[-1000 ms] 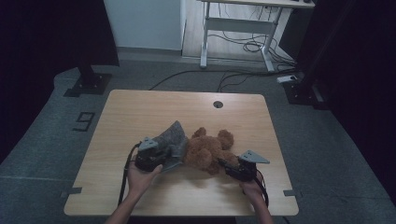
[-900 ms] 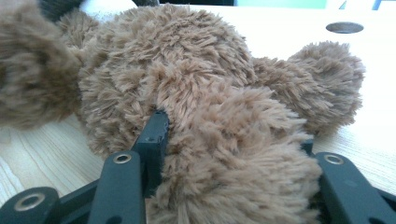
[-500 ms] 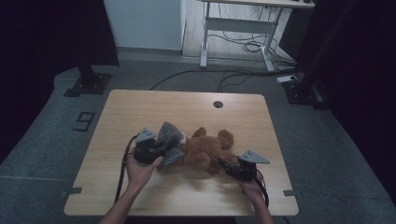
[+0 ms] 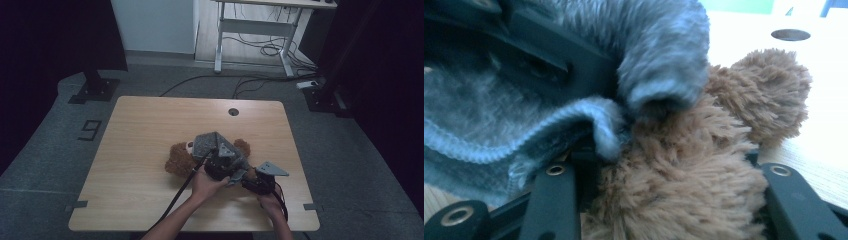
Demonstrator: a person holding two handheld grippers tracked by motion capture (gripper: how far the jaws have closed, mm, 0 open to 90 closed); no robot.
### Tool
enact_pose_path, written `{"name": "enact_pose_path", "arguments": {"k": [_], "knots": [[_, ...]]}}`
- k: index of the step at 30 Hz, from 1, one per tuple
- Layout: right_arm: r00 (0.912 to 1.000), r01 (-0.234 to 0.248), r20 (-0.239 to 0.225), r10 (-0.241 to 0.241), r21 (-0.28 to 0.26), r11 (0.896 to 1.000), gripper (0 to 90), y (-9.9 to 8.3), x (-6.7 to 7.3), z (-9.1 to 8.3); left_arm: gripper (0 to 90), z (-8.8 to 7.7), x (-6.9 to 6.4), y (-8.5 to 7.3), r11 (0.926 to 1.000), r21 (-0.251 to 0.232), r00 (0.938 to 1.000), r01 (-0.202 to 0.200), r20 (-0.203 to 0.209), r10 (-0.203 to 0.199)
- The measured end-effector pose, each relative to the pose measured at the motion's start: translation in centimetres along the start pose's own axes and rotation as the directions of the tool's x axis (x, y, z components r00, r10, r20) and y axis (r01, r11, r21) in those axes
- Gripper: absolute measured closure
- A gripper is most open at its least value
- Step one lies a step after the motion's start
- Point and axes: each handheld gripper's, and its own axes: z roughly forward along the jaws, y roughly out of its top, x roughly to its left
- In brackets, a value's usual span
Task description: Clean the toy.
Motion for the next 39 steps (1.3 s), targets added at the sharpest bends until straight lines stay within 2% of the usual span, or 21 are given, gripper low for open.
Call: {"name": "enact_pose_path", "arguments": {"k": [1, 6, 9, 12, 14, 16, 17, 18, 19, 21, 23, 24, 26, 28, 30, 37, 39], "knots": [[1.0000, 0.000, -0.004, 0.000, -0.003, 1.000, 49.4, -0.1, 0.0, 0.0, 81.5, -0.4, 0.3, -0.2, 1.0000, -0.007, 1.0000, 0.006, -0.001, -0.006], [1.0000, -0.005, -0.006, 0.005, -0.009, 1.000, 49.4, 0.0, 0.0, 0.0, 82.2, -2.8, 1.4, -1.2, 0.9994, -0.035, 0.9984, -0.001, -0.056, -0.001], [0.9999, -0.009, -0.007, 0.009, -0.010, 1.000, 49.4, -0.1, -0.1, 0.0, 82.2, -4.5, 2.4, -1.8, 0.9987, -0.051, 0.9936, -0.007, -0.113, 0.002], [0.9999, -0.011, -0.009, 0.011, -0.010, 1.000, 49.4, -0.1, -0.2, 0.0, 82.1, -6.3, 4.3, -2.7, 0.9972, -0.071, 0.9856, 0.021, -0.166, -0.033], [0.9999, -0.013, -0.009, 0.013, -0.011, 1.000, 49.5, -0.2, -0.3, 0.0, 82.1, -7.7, 6.0, -3.6, 0.9943, -0.088, 0.9777, 0.059, -0.196, -0.076], [0.9998, -0.016, -0.014, 0.016, -0.011, 1.000, 49.4, -0.2, -0.3, 0.0, 82.2, -8.8, 7.4, -4.3, 0.9879, -0.114, 0.9779, 0.105, -0.169, -0.124], [0.9998, -0.014, -0.014, 0.014, -0.012, 1.000, 49.4, -0.2, -0.3, 0.0, 82.2, -9.5, 8.0, -4.7, 0.9824, -0.133, 0.9757, 0.131, -0.159, -0.151], [0.9998, -0.012, -0.013, 0.012, -0.012, 1.000, 49.4, -0.2, -0.3, 0.0, 82.1, -10.1, 8.4, -4.9, 0.9807, -0.143, 0.9737, 0.133, -0.166, -0.156], [0.9998, -0.013, -0.012, 0.013, -0.012, 1.000, 49.4, -0.2, -0.3, 0.0, 82.1, -10.6, 8.6, -5.0, 0.9789, -0.154, 0.9712, 0.134, -0.176, -0.161], [0.9998, -0.015, -0.012, 0.015, -0.010, 1.000, 49.5, -0.2, -0.3, 0.0, 81.9, -11.9, 9.5, -5.3, 0.9730, -0.178, 0.9623, 0.148, -0.201, -0.183], [0.9997, -0.019, -0.014, 0.019, -0.013, 1.000, 49.5, -0.3, -0.4, 0.0, 81.9, -12.9, 10.8, -5.8, 0.9657, -0.193, 0.9482, 0.174, -0.232, -0.217], [0.9997, -0.020, -0.015, 0.020, -0.013, 1.000, 49.5, -0.3, -0.4, 0.0, 82.0, -13.1, 11.6, -6.2, 0.9628, -0.189, 0.9403, 0.193, -0.245, -0.237], [0.9996, -0.022, -0.016, 0.022, -0.013, 1.000, 49.5, -0.3, -0.4, 0.0, 81.9, -12.9, 13.0, -7.2, 0.9538, -0.165, 0.9299, 0.251, -0.232, -0.285], [0.9996, -0.022, -0.017, 0.022, -0.014, 1.000, 49.5, -0.3, -0.4, 0.1, 81.8, -12.5, 13.7, -8.3, 0.9502, -0.148, 0.9235, 0.274, -0.235, -0.303], [0.9996, -0.022, -0.018, 0.022, -0.012, 1.000, 49.5, -0.3, -0.4, 0.1, 81.8, -12.2, 14.0, -9.0, 0.9471, -0.142, 0.9205, 0.288, -0.232, -0.315], [0.9996, -0.024, -0.017, 0.024, -0.009, 1.000, 49.5, -0.4, -0.4, 0.1, 81.8, -11.8, 14.2, -10.3, 0.9588, -0.067, 0.9173, 0.276, -0.280, -0.284], [0.9996, -0.024, -0.016, 0.024, -0.009, 1.000, 49.5, -0.4, -0.4, 0.1, 81.8, -11.8, 14.4, -11.1, 0.9564, -0.045, 0.9132, 0.288, -0.287, -0.289]]}}
